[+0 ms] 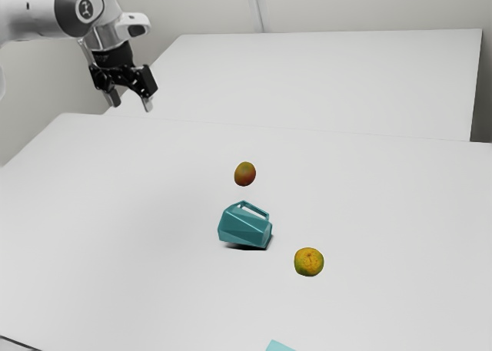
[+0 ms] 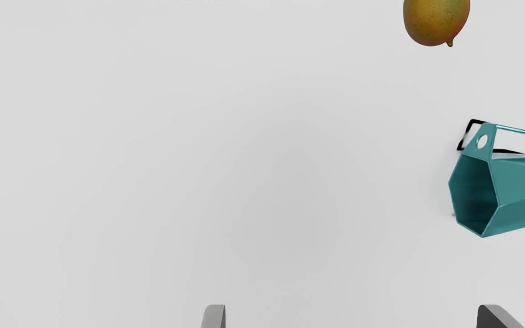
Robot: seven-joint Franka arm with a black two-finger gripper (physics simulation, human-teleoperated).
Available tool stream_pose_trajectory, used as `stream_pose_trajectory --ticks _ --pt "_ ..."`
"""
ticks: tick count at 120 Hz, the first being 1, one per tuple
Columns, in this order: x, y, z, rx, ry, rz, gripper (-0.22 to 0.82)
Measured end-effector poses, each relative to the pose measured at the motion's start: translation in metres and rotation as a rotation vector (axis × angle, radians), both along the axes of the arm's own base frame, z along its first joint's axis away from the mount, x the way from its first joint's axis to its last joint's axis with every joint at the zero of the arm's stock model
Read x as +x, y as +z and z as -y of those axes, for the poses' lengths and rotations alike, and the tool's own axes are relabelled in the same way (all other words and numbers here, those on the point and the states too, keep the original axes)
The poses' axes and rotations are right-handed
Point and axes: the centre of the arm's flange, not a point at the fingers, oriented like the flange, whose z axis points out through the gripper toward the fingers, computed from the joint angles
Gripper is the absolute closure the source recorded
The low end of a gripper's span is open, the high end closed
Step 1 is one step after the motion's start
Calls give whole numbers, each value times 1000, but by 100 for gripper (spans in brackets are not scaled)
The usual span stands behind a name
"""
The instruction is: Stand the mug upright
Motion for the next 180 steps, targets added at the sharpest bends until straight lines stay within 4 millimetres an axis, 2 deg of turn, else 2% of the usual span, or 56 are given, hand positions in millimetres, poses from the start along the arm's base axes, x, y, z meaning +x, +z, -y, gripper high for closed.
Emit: stream_pose_trajectory --ticks 17,31,53,62,73,81,98,137,152,180 --pt "-1 -1 -8 -14 -6 20 0" --pt "-4 -10 -34 -71 41 17 0" --pt "-24 -51 -93 -235 190 -21 0" --pt "-29 -68 -100 -319 231 -34 0" --pt "-32 -89 -89 -431 252 -53 0" --pt "-43 -107 -75 -491 255 -72 0" --pt "-58 -135 -45 -539 225 -81 0" --pt "-53 -184 4 -533 131 -40 0" --pt "-48 -195 24 -521 100 -24 0" --pt "-58 -220 66 -507 59 -51 1"
